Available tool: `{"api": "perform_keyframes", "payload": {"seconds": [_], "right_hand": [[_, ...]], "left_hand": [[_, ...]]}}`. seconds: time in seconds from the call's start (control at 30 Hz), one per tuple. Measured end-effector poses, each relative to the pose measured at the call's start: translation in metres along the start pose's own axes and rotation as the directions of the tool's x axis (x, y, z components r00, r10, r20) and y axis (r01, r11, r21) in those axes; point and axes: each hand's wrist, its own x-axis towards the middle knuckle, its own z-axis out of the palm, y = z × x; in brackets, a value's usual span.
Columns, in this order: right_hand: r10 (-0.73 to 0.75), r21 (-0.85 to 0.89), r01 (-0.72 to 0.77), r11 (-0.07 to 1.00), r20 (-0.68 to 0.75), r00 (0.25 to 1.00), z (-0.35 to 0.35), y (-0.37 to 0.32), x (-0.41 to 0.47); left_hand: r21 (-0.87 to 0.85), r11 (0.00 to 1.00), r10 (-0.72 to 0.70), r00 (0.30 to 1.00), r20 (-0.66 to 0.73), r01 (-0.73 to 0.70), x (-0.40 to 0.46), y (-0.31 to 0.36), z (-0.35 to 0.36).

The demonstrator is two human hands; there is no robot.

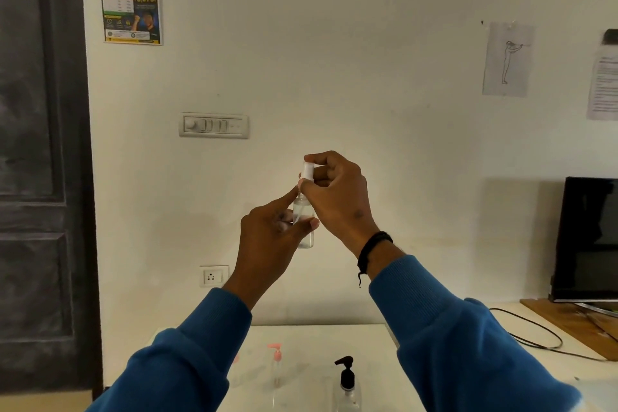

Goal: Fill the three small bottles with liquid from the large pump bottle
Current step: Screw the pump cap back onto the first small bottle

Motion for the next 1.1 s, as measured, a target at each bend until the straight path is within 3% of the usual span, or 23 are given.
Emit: {"api": "perform_keyframes", "payload": {"seconds": [0.23,0.57,1.1], "right_hand": [[0.016,0.081,-0.013,0.997,-0.034,0.999,0.004,0.001,-0.004],[-0.023,0.045,0.027,0.999,-0.085,0.996,0.009,-0.005,-0.010],[0.032,0.035,-0.030,0.999,-0.044,0.999,0.010,-0.004,-0.007]], "left_hand": [[0.029,0.999,0.029,0.999,-0.026,-0.028,0.002,0.002,-0.002],[-0.013,1.000,0.011,0.999,-0.032,-0.011,0.000,0.008,-0.004],[0.015,1.000,-0.017,1.000,-0.024,0.017,-0.003,-0.003,-0.006]]}}
